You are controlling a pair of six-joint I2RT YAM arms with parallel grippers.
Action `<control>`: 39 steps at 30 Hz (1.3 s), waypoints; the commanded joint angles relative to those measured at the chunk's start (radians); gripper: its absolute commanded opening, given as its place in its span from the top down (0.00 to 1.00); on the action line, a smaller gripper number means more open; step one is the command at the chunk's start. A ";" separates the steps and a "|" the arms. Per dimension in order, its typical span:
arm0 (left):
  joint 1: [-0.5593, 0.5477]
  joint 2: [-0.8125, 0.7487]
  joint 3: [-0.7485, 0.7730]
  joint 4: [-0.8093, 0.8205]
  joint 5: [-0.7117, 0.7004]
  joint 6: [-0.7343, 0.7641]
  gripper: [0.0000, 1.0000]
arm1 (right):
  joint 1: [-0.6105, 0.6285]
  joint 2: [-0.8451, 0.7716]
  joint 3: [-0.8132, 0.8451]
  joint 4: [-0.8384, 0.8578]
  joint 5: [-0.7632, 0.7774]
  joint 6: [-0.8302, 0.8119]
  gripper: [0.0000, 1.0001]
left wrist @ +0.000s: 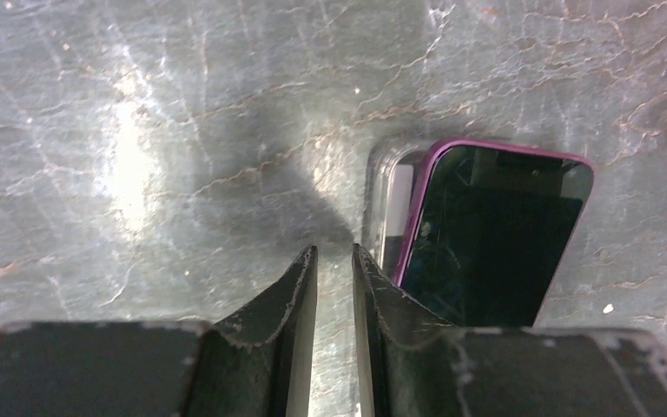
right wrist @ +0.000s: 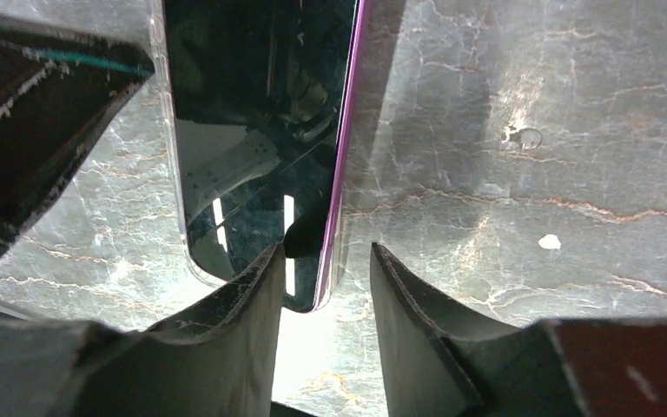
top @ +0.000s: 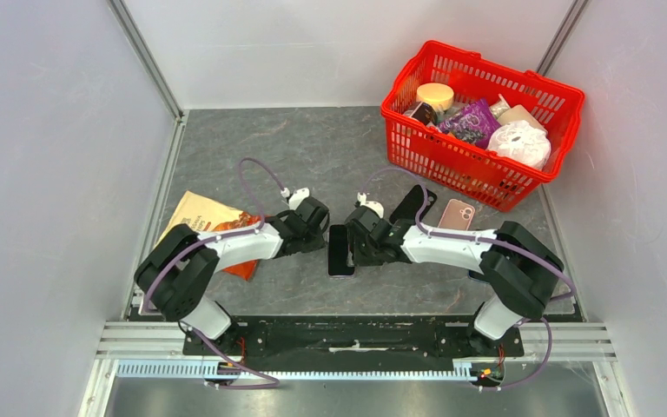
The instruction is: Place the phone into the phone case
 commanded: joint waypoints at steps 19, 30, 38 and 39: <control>0.002 0.155 0.122 0.063 0.060 0.032 0.75 | 0.092 0.068 -0.069 0.022 -0.009 0.091 0.99; 0.002 0.210 0.187 0.062 0.094 0.067 0.75 | 0.077 -0.080 -0.027 -0.083 0.074 0.062 0.79; -0.017 0.348 0.328 0.094 0.336 0.169 0.75 | -0.055 -0.343 0.001 -0.234 0.227 -0.025 0.50; -0.023 0.358 0.335 0.105 0.374 0.183 0.75 | -0.082 -0.359 -0.012 -0.233 0.220 -0.039 0.46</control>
